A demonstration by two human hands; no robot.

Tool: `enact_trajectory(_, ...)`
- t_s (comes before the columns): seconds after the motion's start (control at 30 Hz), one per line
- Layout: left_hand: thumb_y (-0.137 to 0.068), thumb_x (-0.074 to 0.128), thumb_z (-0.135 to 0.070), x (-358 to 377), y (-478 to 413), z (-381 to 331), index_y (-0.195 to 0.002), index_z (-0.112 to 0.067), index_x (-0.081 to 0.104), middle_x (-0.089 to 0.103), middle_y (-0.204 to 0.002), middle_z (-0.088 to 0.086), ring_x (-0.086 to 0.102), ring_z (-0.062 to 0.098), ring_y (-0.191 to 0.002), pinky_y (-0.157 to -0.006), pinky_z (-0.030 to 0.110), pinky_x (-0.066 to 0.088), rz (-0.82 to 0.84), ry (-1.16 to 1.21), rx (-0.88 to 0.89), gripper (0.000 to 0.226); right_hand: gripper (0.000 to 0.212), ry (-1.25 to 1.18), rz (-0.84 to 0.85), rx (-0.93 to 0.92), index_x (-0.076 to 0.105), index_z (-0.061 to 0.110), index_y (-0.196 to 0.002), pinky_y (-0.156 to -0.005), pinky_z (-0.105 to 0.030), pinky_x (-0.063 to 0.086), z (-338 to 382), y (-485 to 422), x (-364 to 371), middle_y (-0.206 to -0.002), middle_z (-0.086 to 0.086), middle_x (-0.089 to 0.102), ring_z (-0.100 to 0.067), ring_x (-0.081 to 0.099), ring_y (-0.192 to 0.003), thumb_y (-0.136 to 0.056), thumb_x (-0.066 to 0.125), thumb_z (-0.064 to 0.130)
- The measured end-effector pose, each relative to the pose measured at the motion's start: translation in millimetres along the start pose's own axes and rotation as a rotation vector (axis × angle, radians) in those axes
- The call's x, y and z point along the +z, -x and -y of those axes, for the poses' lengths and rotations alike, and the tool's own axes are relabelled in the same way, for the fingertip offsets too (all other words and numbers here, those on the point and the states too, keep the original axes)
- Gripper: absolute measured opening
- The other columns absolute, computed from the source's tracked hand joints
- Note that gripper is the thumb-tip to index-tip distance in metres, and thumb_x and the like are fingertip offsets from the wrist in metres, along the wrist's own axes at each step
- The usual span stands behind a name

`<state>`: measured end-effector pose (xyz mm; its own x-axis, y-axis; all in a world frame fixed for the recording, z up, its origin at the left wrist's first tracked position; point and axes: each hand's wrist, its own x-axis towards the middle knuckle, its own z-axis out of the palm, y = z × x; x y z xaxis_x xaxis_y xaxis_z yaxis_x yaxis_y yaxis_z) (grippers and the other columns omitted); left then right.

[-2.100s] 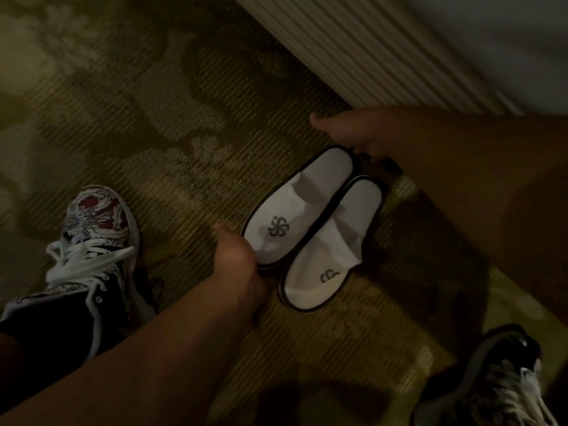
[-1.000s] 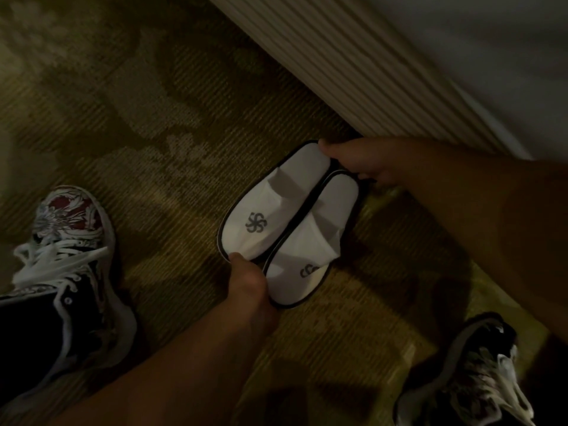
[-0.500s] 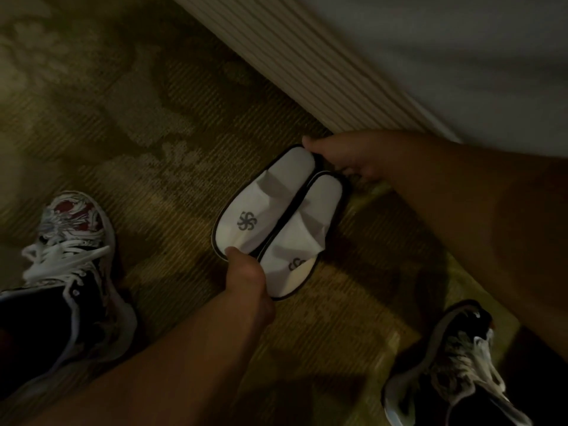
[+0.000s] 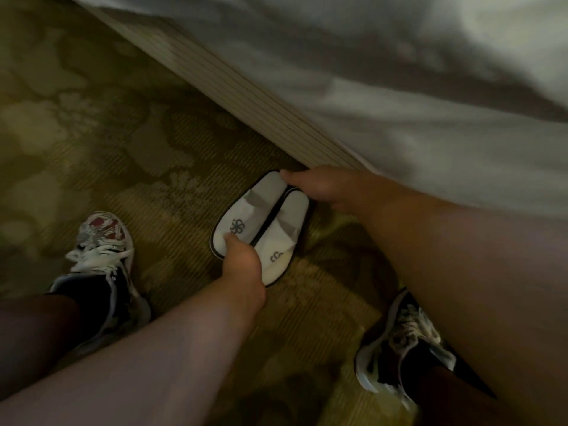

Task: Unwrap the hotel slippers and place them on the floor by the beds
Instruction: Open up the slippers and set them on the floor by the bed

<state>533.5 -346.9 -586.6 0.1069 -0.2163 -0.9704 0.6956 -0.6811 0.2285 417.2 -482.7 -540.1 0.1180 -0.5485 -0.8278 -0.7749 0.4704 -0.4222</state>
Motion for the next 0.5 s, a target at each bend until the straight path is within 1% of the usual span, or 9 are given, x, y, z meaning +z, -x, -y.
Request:
enact_trajectory(0.07, -0.097, 0.022, -0.069, -2.8, 22.5, -3.2, -0.15, -0.014, 0.041, 0.052, -0.144, 0.017, 0.055, 0.036, -0.12, -0.109, 0.053, 0.038, -0.003, -0.043, 0.044, 0.079, 0.089, 0.016, -0.033, -0.019, 0.029, 0.015, -0.152, -0.111, -0.035, 0.03, 0.1, 31.7, 4.4, -0.155, -0.006, 0.033, -0.024, 0.038, -0.136, -0.085, 0.049, 0.071)
enact_trajectory(0.13, -0.099, 0.024, -0.066, -6.3, 50.0, -8.2, -0.138, -0.015, 0.053, 0.063, -0.119, 0.015, 0.06, 0.031, -0.089, -0.083, 0.042, 0.05, -0.025, -0.103, 0.11, 0.071, 0.08, 0.074, -0.082, -0.049, 0.033, 0.015, -0.15, -0.106, -0.03, 0.031, 1.4, 63.0, 6.7, -0.154, -0.006, 0.036, -0.024, 0.04, -0.134, -0.089, 0.046, 0.066)
enact_trajectory(0.2, -0.099, 0.026, -0.066, -11.2, 83.6, -13.6, -0.12, -0.018, 0.06, 0.064, -0.086, 0.011, 0.058, 0.026, -0.069, -0.055, 0.03, 0.046, -0.047, -0.195, 0.148, 0.062, 0.074, 0.116, -0.155, -0.079, 0.034, 0.018, -0.15, -0.095, -0.028, 0.029, 3.5, 100.0, 8.7, -0.155, -0.004, 0.035, -0.024, 0.038, -0.137, -0.092, 0.045, 0.062)
enact_trajectory(0.23, -0.099, 0.026, -0.066, -13.1, 97.8, -16.2, -0.116, -0.019, 0.062, 0.062, -0.077, 0.008, 0.059, 0.025, -0.064, -0.048, 0.026, 0.043, -0.051, -0.237, 0.163, 0.061, 0.071, 0.115, -0.177, -0.083, 0.036, 0.019, -0.149, -0.096, -0.031, 0.031, 4.4, 113.7, 9.7, -0.155, -0.003, 0.035, -0.024, 0.037, -0.137, -0.093, 0.046, 0.061)
enact_trajectory(0.33, -0.098, 0.027, -0.068, -19.8, 140.2, -23.9, -0.114, -0.021, 0.061, 0.062, -0.074, 0.009, 0.062, 0.026, -0.051, -0.035, 0.024, 0.042, -0.028, -0.318, 0.219, 0.06, 0.067, 0.074, -0.243, -0.1, 0.039, 0.022, -0.147, -0.107, -0.038, 0.033, 6.5, 161.0, 12.7, -0.152, -0.001, 0.04, -0.025, 0.041, -0.136, -0.092, 0.052, 0.057)
enact_trajectory(0.37, -0.096, 0.029, -0.07, -22.5, 153.2, -26.0, -0.108, -0.019, 0.059, 0.064, -0.076, 0.011, 0.065, 0.027, -0.052, -0.034, 0.026, 0.044, -0.005, -0.332, 0.229, 0.061, 0.066, 0.063, -0.27, -0.114, 0.041, 0.022, -0.146, -0.108, -0.038, 0.034, 7.5, 177.1, 13.5, -0.151, -0.001, 0.042, -0.024, 0.042, -0.135, -0.091, 0.054, 0.056)
enact_trajectory(0.43, -0.092, 0.033, -0.073, -28.6, 176.6, -30.1, -0.094, -0.02, 0.054, 0.068, -0.08, 0.015, 0.07, 0.032, -0.066, -0.049, 0.036, 0.053, 0.028, -0.351, 0.251, 0.058, 0.065, 0.047, -0.325, -0.144, 0.043, 0.023, -0.145, -0.106, -0.037, 0.035, 8.3, 208.4, 14.4, -0.148, 0.0, 0.045, -0.023, 0.045, -0.133, -0.09, 0.056, 0.056)
enact_trajectory(0.47, -0.091, 0.034, -0.074, -33.1, 186.3, -31.7, -0.092, -0.02, 0.054, 0.068, -0.082, 0.016, 0.071, 0.034, -0.072, -0.059, 0.041, 0.057, 0.05, -0.353, 0.269, 0.058, 0.066, 0.035, -0.341, -0.158, 0.044, 0.023, -0.145, -0.105, -0.036, 0.036, 7.8, 223.0, 15.1, -0.148, 0.0, 0.046, -0.023, 0.046, -0.132, -0.089, 0.057, 0.056)
enact_trajectory(0.5, -0.091, 0.034, -0.073, -36.1, 196.9, -32.6, -0.102, -0.017, 0.056, 0.069, -0.091, 0.018, 0.071, 0.036, -0.081, -0.07, 0.046, 0.059, 0.077, -0.359, 0.285, 0.061, 0.066, 0.024, -0.348, -0.172, 0.043, 0.024, -0.145, -0.104, -0.035, 0.036, 6.8, 236.8, 16.0, -0.148, 0.0, 0.046, -0.022, 0.046, -0.132, -0.089, 0.057, 0.057)
